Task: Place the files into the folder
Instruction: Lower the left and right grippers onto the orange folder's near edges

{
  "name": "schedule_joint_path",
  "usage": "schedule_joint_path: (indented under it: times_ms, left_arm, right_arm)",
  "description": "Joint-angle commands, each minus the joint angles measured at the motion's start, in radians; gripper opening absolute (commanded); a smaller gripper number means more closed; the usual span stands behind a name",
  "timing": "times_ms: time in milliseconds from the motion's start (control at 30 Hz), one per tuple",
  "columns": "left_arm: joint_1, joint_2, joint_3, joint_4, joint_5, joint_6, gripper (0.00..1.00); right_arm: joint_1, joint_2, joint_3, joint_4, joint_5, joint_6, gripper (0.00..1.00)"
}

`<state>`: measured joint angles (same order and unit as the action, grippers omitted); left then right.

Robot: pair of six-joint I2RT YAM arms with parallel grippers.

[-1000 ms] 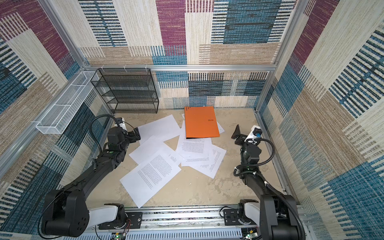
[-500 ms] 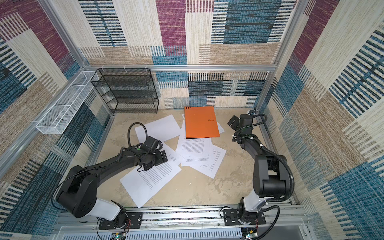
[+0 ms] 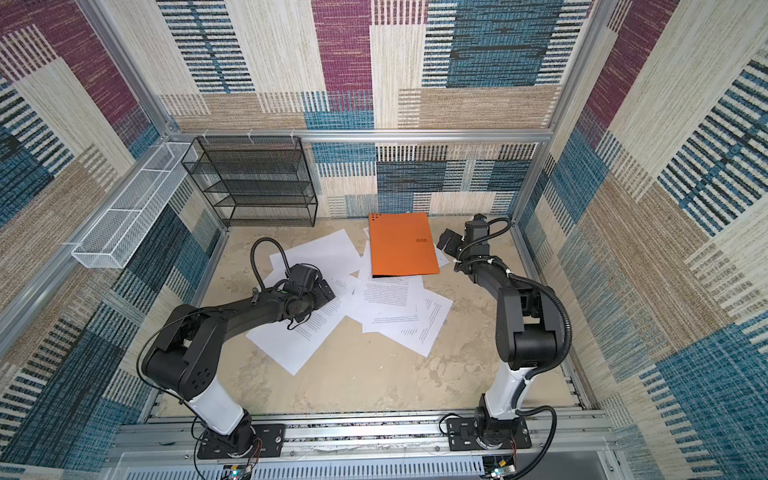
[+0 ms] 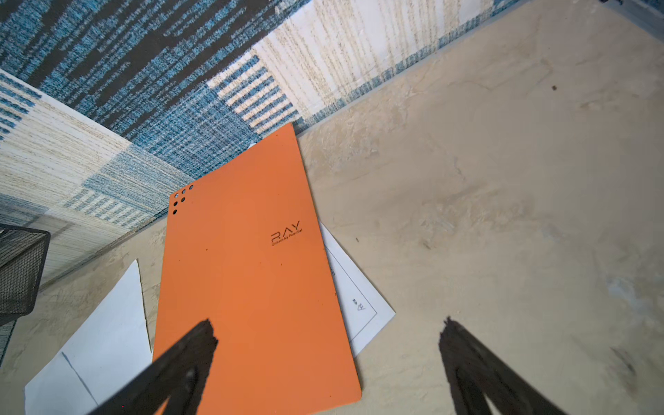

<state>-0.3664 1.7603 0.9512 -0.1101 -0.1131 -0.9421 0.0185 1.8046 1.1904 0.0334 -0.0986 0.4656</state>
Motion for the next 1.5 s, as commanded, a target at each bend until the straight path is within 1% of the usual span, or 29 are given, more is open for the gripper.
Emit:
schedule_joint_path:
  times_ms: [0, 33, 133, 233, 333, 433, 500, 567, 633, 667, 800, 867, 900, 1000, 1067, 1200, 1367, 1467]
  left_arm:
    - [0.075, 0.098, 0.061, -0.152, 0.020, 0.004, 0.99]
    - [0.101, 0.126, 0.098, -0.167, 0.023, 0.020, 0.99]
    - [0.139, 0.186, 0.170, -0.163, 0.053, 0.074, 0.99]
    - [0.126, 0.185, 0.226, -0.172, 0.092, 0.155, 1.00]
    - [0.070, 0.105, 0.268, -0.206, 0.119, 0.237, 0.99]
    - [-0.039, 0.003, 0.308, -0.240, 0.094, 0.314, 0.99]
    - [-0.088, -0.001, 0.350, -0.227, 0.136, 0.325, 1.00]
    - [-0.103, 0.051, 0.426, -0.224, 0.188, 0.312, 1.00]
    - [-0.103, 0.129, 0.493, -0.167, 0.264, 0.312, 0.99]
    - [-0.103, 0.188, 0.560, -0.157, 0.311, 0.323, 0.99]
    - [-0.103, 0.420, 0.842, -0.192, 0.442, 0.382, 0.98]
    - [-0.103, 0.513, 0.965, -0.205, 0.501, 0.405, 0.98]
    - [-0.104, 0.556, 1.020, -0.215, 0.519, 0.411, 0.97]
    - [-0.101, 0.664, 1.163, -0.300, 0.513, 0.415, 0.97]
    - [-0.101, 0.706, 1.203, -0.300, 0.528, 0.414, 0.95]
    - [-0.101, 0.779, 1.290, -0.355, 0.537, 0.424, 0.92]
    - [-0.103, 0.809, 1.299, -0.361, 0.574, 0.431, 0.87]
    - [-0.101, 0.803, 1.280, -0.352, 0.588, 0.435, 0.84]
  right_arm:
    - [0.005, 0.027, 0.031, -0.013, -0.049, -0.017, 1.00]
    - [0.005, 0.035, 0.039, -0.015, -0.055, -0.017, 1.00]
    - [0.006, 0.072, 0.074, -0.027, -0.076, -0.022, 1.00]
    - [0.006, 0.124, 0.123, -0.050, -0.095, -0.026, 1.00]
    - [0.006, 0.184, 0.183, -0.087, -0.099, -0.042, 1.00]
    - [0.006, 0.228, 0.221, -0.099, -0.113, -0.056, 1.00]
    - [0.006, 0.258, 0.251, -0.110, -0.131, -0.066, 1.00]
    - [0.006, 0.296, 0.294, -0.130, -0.156, -0.072, 0.99]
    - [0.006, 0.331, 0.328, -0.143, -0.197, -0.074, 0.98]
    - [0.006, 0.346, 0.341, -0.148, -0.218, -0.075, 0.97]
    - [0.009, 0.388, 0.376, -0.155, -0.287, -0.083, 0.97]
    - [0.012, 0.406, 0.394, -0.167, -0.305, -0.091, 0.97]
    - [0.012, 0.418, 0.405, -0.179, -0.310, -0.092, 0.97]
    - [0.014, 0.443, 0.429, -0.190, -0.329, -0.091, 0.97]
    - [0.014, 0.463, 0.446, -0.195, -0.352, -0.094, 0.97]
    - [0.015, 0.499, 0.475, -0.219, -0.386, -0.098, 0.98]
    - [0.016, 0.484, 0.463, -0.192, -0.490, -0.078, 0.99]
    - [0.015, 0.452, 0.455, -0.185, -0.522, -0.065, 0.99]
